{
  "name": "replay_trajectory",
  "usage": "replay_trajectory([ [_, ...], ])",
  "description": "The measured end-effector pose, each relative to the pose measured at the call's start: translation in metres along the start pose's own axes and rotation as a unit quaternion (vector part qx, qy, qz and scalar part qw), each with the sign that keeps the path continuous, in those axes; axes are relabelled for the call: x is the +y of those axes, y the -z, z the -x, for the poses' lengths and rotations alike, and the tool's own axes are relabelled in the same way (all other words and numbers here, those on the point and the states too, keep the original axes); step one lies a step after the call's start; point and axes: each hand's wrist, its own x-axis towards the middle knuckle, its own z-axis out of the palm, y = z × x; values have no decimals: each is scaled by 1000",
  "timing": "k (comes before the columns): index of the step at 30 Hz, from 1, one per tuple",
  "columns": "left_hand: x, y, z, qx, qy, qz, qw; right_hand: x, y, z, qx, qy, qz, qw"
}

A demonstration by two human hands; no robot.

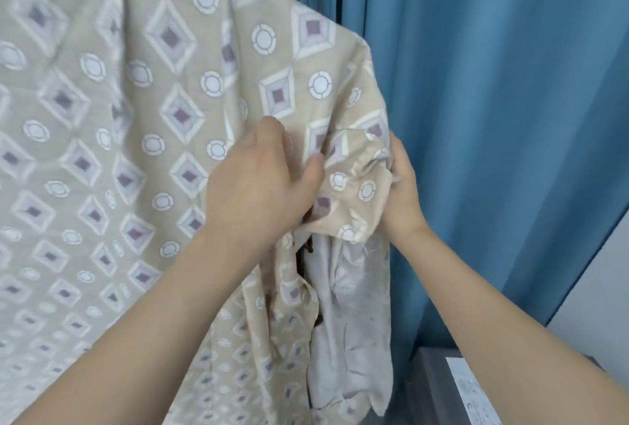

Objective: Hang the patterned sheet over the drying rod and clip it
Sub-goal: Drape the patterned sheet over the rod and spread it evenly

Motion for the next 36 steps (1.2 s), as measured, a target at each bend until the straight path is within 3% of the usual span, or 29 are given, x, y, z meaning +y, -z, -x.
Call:
replay_trajectory([
  [3, -2, -19, -23, -60, 27, -76, 995, -16, -3, -14, 25, -41, -61, 997],
  [6, -7, -26, -40, -73, 32, -47, 996, -22, 0, -24, 85, -120, -158, 976],
  [9, -5, -5, -51, 2, 28, -26, 999, -15, 9, -24, 134, -160, -43, 977],
  [12, 16, 25, -77, 128, 5, 126, 984, -7, 15, -20, 91, -146, 153, 973],
  [14, 33, 31, -107, 182, -33, 170, 968, -6, 11, -23, 70, -134, 239, 959],
  [17, 50, 26, -154, 188, -16, 176, 966, -11, 1, -38, 58, -124, 268, 954],
  [20, 62, 24, -176, 104, 43, 53, 992, -14, 8, -54, 56, -152, 277, 947],
  [22, 70, 23, -172, 26, 43, -95, 994, -15, 21, -55, 2, -196, 297, 935],
  [24, 73, 15, -167, -17, 14, -232, 972, -22, 35, -48, -121, -288, 282, 907],
  [27, 63, 1, -169, -74, -31, -292, 953, -29, 54, -44, -311, -379, 327, 808],
  [28, 60, -1, -170, -83, -46, -300, 949, -31, 57, -47, -328, -379, 322, 803],
  [29, 58, -3, -170, -84, -62, -307, 946, -33, 57, -52, -311, -368, 296, 825],
  [32, 55, -6, -172, -65, -106, -317, 940, -40, 42, -65, -172, -276, 122, 938],
  [34, 53, -2, -174, -78, -136, -305, 939, -48, 25, -70, -143, -221, 40, 964],
  [36, 46, 5, -170, -120, -154, -272, 942, -54, 8, -75, -127, -165, 63, 976],
])
